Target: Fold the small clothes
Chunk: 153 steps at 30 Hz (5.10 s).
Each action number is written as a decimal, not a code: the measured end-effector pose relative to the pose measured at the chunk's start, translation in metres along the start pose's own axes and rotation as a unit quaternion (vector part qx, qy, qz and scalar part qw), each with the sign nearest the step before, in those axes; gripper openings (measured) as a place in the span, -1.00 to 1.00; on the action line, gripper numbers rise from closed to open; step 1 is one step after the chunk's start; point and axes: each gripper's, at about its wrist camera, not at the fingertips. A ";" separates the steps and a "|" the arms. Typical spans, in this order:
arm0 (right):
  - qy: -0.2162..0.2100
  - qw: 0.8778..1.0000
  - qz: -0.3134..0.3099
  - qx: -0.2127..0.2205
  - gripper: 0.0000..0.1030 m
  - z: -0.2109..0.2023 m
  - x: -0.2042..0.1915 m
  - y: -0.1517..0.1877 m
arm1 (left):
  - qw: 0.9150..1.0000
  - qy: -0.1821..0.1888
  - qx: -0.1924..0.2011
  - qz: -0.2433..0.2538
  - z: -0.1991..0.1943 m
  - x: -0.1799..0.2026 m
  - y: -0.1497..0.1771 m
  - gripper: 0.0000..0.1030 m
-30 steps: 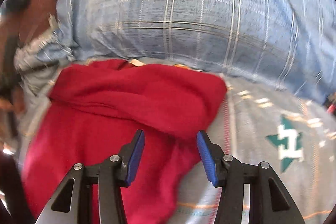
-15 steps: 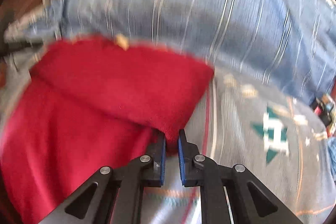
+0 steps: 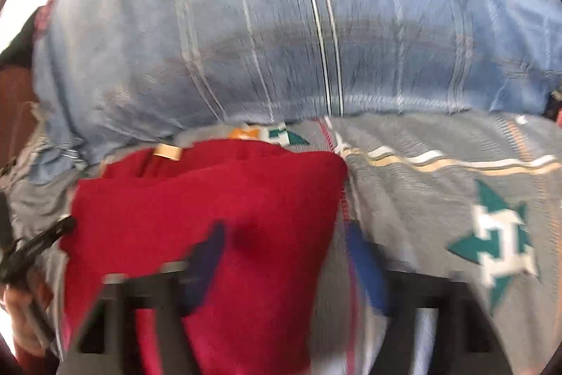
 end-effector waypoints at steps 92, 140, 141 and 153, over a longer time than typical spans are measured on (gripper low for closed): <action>0.101 0.992 -0.070 0.035 -0.91 -0.082 -0.028 0.147 | 0.999 -0.028 -0.025 0.023 -0.129 0.006 0.180 0.14; -0.101 0.988 -0.040 -0.112 0.00 -0.136 -0.010 0.270 | 0.991 0.076 -0.107 -0.034 -0.148 -0.010 0.260 0.14; -0.101 0.988 -0.038 -0.115 0.00 -0.133 -0.010 0.273 | 0.991 0.074 -0.107 -0.030 -0.147 -0.008 0.260 0.14; -0.126 0.981 -0.069 -0.130 -0.26 -0.132 -0.026 0.288 | 0.988 0.096 -0.114 -0.041 -0.143 0.000 0.257 0.14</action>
Point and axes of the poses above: each gripper's, at about its wrist camera, not at the fingertips, and z roughly the way its jaws point, x to its right, y to its underside
